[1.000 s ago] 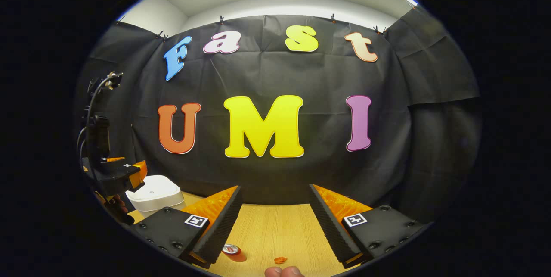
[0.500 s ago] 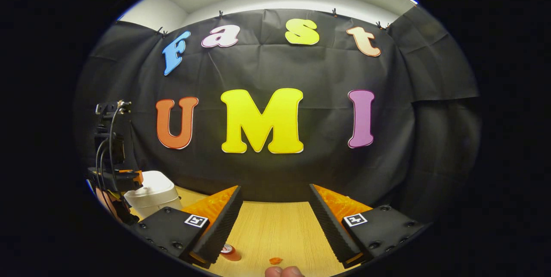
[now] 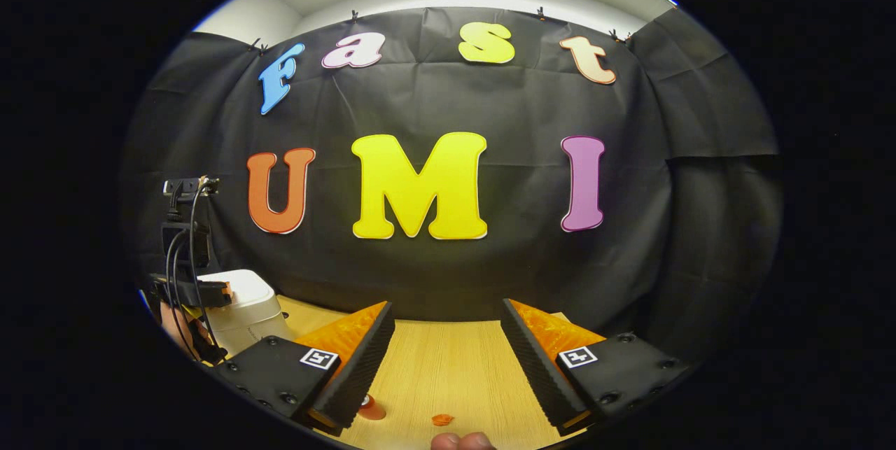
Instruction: Press the lid of the desktop garbage bin to open it, pick up the crumpled paper on the desktop and throw it into the bin, then pick up the pop can on the desktop and drop it into the bin, and finally close the garbage bin lid.
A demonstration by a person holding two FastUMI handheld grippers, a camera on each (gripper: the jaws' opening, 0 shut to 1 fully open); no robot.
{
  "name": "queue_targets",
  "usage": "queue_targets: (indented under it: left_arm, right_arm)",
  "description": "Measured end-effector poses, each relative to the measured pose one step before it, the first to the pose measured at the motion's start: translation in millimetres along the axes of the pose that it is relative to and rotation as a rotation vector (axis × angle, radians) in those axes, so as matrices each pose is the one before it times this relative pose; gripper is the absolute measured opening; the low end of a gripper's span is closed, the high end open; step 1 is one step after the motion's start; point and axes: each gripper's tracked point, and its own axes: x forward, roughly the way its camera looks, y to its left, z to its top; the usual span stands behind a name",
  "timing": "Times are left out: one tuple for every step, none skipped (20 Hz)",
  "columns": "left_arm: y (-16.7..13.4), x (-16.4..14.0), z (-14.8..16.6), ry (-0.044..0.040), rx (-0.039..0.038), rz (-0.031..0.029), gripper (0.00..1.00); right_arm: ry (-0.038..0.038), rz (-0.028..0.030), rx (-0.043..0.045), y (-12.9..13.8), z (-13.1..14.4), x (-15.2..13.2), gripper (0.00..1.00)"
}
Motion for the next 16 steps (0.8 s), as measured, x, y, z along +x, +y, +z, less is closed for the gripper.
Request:
queue_targets:
  left_arm:
    - [1.13,0.94,-0.82,0.00598,0.00333,0.00147,0.13]
    - [0.00,0.49,-2.40,0.00546,0.00369,0.00079,0.10]
    - [-0.37,0.74,-1.43,0.00316,0.00832,0.00070,0.08]
    - [0.76,-1.08,-0.27,-0.00565,0.00423,-0.00085,0.06]
    - [-0.17,-0.64,-1.22,-0.00041,-0.00201,0.00151,0.04]
    - [-0.40,1.47,-2.31,0.00027,0.01956,0.00621,0.04]
    - [0.84,1.07,-2.87,0.00331,0.01555,0.01310,0.03]
    - [1.06,-1.15,-0.84,0.00071,0.00830,0.01217,0.03]
    - [0.13,0.67,0.52,-0.00036,-0.02185,0.00412,0.04]
    - [-1.73,0.15,-1.05,0.00369,-0.01928,-0.00415,0.04]
    - [-0.57,-1.06,2.12,0.00044,-0.00486,-0.00986,0.04]
    - [0.96,-0.64,2.68,-0.01159,-0.00533,-0.00830,0.04]
    - [-1.04,1.27,1.96,-0.00331,0.00716,-0.00768,0.04]
    - [1.05,-3.26,5.31,-0.01978,0.01484,-0.00292,0.03]
    - [-0.50,-2.44,5.04,-0.01353,-0.00049,-0.00541,0.03]
    - [-1.16,-5.12,5.83,-0.01198,-0.00638,-0.00684,0.02]
  right_arm:
    - [0.00207,0.00163,0.00093,0.85,-0.37,0.45,0.98]
    - [0.00043,0.00175,-0.00037,0.85,-0.86,0.26,0.98]
    - [-0.00124,0.00048,-0.00187,1.14,1.02,0.12,0.98]
    - [-0.00169,0.00302,-0.00160,1.38,-0.79,0.29,0.98]
    - [0.00152,0.00184,-0.00114,1.24,-0.73,-0.32,0.98]
    - [0.00138,0.00326,-0.00090,2.07,-0.73,-0.12,0.98]
    - [0.00040,0.00279,-0.00328,0.94,-0.57,0.33,0.98]
    - [-0.00016,-0.00060,-0.00412,-0.04,-1.17,-0.36,0.98]
    - [0.00147,-0.00155,0.00041,-1.47,0.03,0.32,0.98]
    - [0.00197,-0.00434,0.00431,-2.01,-0.79,-0.96,0.98]
    - [-0.00008,-0.00511,0.00516,-2.51,0.56,-0.16,0.98]
    - [-0.00131,-0.00601,0.00494,-2.76,-0.64,0.03,0.98]
    - [0.00135,-0.00508,0.00361,-2.30,0.01,0.96,0.98]
    - [0.00188,-0.00236,0.00110,-1.31,-0.62,0.59,0.98]
    - [-0.00224,-0.00174,-0.00021,-1.19,1.29,0.43,0.98]
    - [-0.00480,-0.00257,0.00161,-0.86,0.88,0.02,0.98]
